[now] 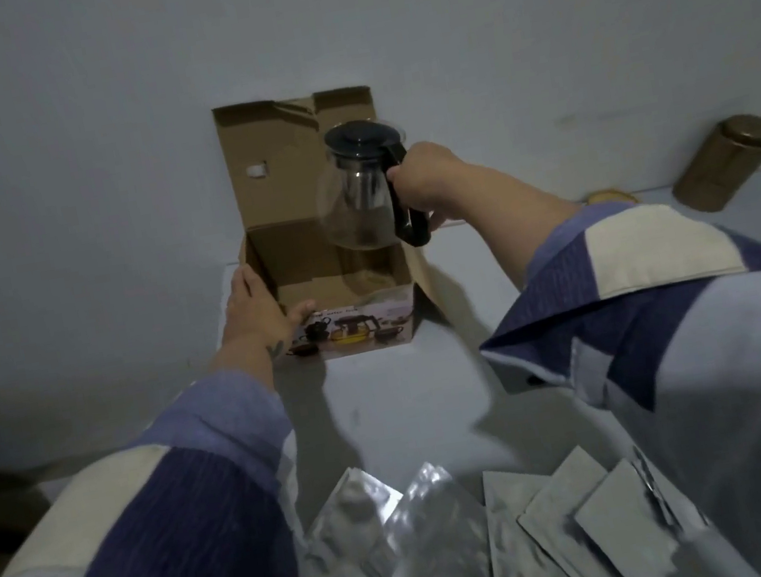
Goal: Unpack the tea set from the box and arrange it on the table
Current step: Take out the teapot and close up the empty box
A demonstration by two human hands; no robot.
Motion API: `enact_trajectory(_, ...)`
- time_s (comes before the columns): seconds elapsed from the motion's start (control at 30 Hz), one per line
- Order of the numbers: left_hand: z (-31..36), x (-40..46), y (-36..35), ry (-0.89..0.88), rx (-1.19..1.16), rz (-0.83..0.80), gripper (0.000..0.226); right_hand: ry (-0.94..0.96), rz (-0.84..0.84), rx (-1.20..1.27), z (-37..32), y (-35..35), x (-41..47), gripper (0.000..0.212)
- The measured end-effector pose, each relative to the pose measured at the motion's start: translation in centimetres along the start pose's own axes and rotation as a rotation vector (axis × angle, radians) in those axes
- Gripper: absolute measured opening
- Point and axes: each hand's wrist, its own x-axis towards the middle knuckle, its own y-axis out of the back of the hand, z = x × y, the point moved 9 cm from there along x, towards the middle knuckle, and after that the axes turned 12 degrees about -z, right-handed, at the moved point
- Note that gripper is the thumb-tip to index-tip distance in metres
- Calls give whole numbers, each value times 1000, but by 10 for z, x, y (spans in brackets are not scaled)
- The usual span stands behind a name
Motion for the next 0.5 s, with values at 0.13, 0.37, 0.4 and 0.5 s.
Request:
enact_trajectory(0.13,-1,-1,-1,19,-13,-17,105,-65,147,-42,28,34,-4,30)
enact_trajectory(0.37,-5,0,-3,35,-5,-12,105,-179,185,-34,100,35,8,31)
enact_trajectory(0.4,-4,0,-2,32,1,-8,104,-188,186,-31,109,31,11,32)
enact_trajectory(0.5,-3,1,-2,22,1,9,102,-210,177,-27,134,13,21,33)
